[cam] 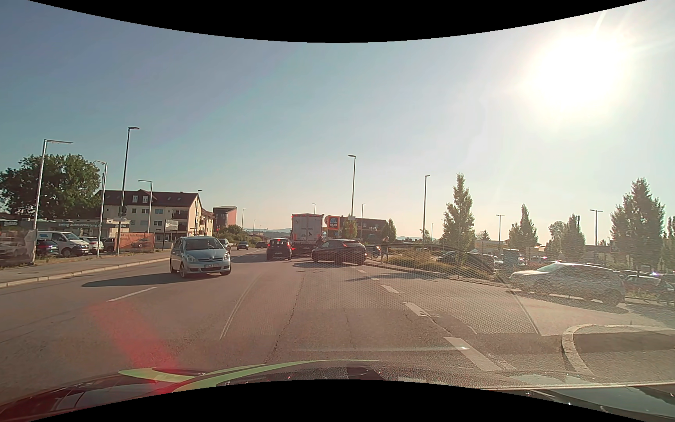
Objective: Follow the waypoints while adhering to traffic rules and regulations
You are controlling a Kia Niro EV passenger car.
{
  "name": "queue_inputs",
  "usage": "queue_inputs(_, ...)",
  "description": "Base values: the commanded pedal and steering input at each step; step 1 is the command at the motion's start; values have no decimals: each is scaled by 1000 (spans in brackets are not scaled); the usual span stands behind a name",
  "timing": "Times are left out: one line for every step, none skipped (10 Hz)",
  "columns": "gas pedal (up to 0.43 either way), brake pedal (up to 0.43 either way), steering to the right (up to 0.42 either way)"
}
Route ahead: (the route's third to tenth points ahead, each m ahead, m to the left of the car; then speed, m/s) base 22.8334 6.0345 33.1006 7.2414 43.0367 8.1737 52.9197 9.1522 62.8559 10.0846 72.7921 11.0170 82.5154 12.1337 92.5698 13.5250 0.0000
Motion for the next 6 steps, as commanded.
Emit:
queue_inputs(0,226,-18)
queue_inputs(0,226,-18)
queue_inputs(0,226,-19)
queue_inputs(0,226,-19)
queue_inputs(0,232,-19)
queue_inputs(0,226,-19)
